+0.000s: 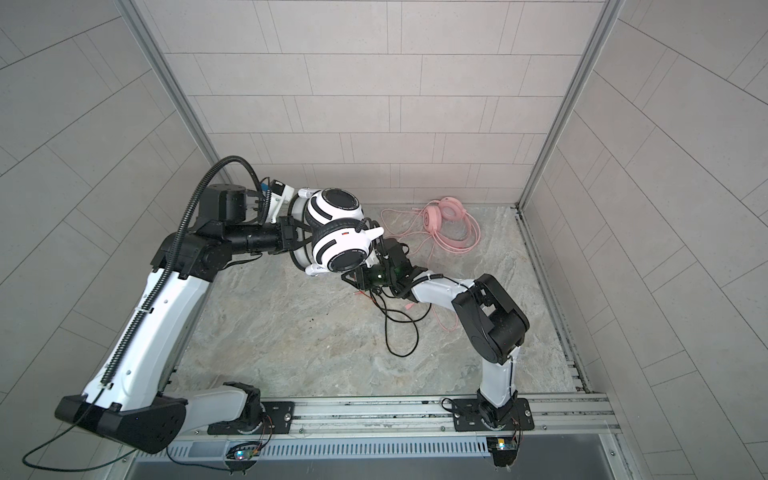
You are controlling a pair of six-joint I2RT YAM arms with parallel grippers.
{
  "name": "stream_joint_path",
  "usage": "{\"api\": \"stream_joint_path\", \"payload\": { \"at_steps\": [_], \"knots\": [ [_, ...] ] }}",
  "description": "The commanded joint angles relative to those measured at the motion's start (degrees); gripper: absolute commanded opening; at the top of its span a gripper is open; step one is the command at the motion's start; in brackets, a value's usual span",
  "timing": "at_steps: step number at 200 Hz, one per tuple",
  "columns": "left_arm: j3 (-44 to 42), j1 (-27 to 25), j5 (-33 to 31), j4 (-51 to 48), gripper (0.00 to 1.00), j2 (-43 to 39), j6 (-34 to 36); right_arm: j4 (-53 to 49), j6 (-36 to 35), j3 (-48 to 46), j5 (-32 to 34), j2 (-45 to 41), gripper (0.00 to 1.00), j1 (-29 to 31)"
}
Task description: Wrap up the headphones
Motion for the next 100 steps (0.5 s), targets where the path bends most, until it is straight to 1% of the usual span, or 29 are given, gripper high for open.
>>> {"api": "stream_joint_path", "payload": {
  "at_steps": [1,26,44,68,81,85,100],
  "knots": [
    [4.3,0.2,1.0,1.3,0.0,1.1,-2.6,1.9,-0.5,-3.9,0.7,-1.9,0.36,1.0],
    [5.9,0.6,-0.1,3.1,0.0,2.2,-4.6,5.4,1.1,-7.4,0.5,-2.2,0.34,1.0],
    [5.5,1.2,-0.5,6.2,0.0,2.3,-7.1,8.3,2.5,-9.4,0.2,-1.9,0.25,1.4],
    [4.6,2.5,-2.1,9.4,0.0,2.2,-10.3,11.6,3.9,-12.1,0.7,-2.3,0.09,2.2],
    [3.9,3.5,-3.0,11.4,0.0,2.1,-12.1,12.5,4.2,-13.4,0.8,-2.7,0.01,2.5],
    [3.6,3.8,-3.4,11.9,0.0,2.1,-12.6,12.6,4.3,-13.7,1.0,-2.8,0.0,2.7],
    [2.4,5.1,-6.1,13.8,0.0,1.9,-13.1,11.9,4.3,-14.9,1.2,-3.6,0.0,3.0]
  ]
}}
